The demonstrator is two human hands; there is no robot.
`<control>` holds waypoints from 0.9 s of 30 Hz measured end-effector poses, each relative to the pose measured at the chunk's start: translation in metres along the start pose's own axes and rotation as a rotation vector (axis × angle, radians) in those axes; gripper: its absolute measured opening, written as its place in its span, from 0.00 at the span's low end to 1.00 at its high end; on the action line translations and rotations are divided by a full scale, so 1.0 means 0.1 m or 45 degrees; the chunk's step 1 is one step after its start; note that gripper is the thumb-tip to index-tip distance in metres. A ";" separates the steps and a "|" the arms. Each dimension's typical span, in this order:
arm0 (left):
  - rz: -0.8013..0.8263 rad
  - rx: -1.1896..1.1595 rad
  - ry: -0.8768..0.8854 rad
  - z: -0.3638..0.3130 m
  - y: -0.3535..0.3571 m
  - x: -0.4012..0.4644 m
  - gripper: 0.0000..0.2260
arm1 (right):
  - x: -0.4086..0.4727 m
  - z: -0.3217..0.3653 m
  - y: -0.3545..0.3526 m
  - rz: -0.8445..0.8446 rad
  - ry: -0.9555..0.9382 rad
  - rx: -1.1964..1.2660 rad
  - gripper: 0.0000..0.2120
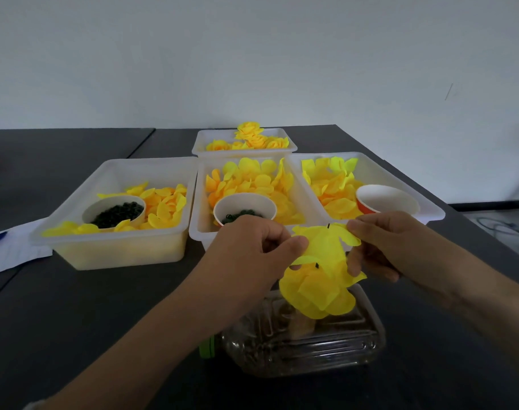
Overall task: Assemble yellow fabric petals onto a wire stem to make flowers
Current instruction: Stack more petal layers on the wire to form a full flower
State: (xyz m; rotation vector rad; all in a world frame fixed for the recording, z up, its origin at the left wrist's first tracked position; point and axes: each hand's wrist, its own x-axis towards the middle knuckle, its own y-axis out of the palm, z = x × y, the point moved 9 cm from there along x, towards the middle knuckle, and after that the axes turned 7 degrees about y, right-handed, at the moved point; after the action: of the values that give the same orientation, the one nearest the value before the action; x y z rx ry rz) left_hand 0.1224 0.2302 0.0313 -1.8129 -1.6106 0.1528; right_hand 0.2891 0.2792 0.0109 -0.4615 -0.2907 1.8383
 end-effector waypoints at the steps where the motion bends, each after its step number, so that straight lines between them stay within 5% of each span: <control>1: 0.012 0.025 0.004 0.02 0.00 -0.01 0.18 | 0.01 0.00 0.00 -0.009 -0.011 -0.022 0.16; 18: 0.098 0.540 -0.121 0.26 0.18 -0.24 0.19 | 0.13 -0.28 0.15 -0.087 -0.151 -0.464 0.19; 27: 0.166 0.421 -0.152 0.38 0.25 -0.25 0.22 | 0.17 -0.38 0.22 0.023 -0.132 -0.333 0.17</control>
State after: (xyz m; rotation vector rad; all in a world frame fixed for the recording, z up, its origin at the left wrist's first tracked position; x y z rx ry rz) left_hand 0.1182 0.2236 -0.0202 -1.6737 -1.4458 0.5626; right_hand 0.2837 0.2870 -0.0353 -0.5502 -0.6046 1.8527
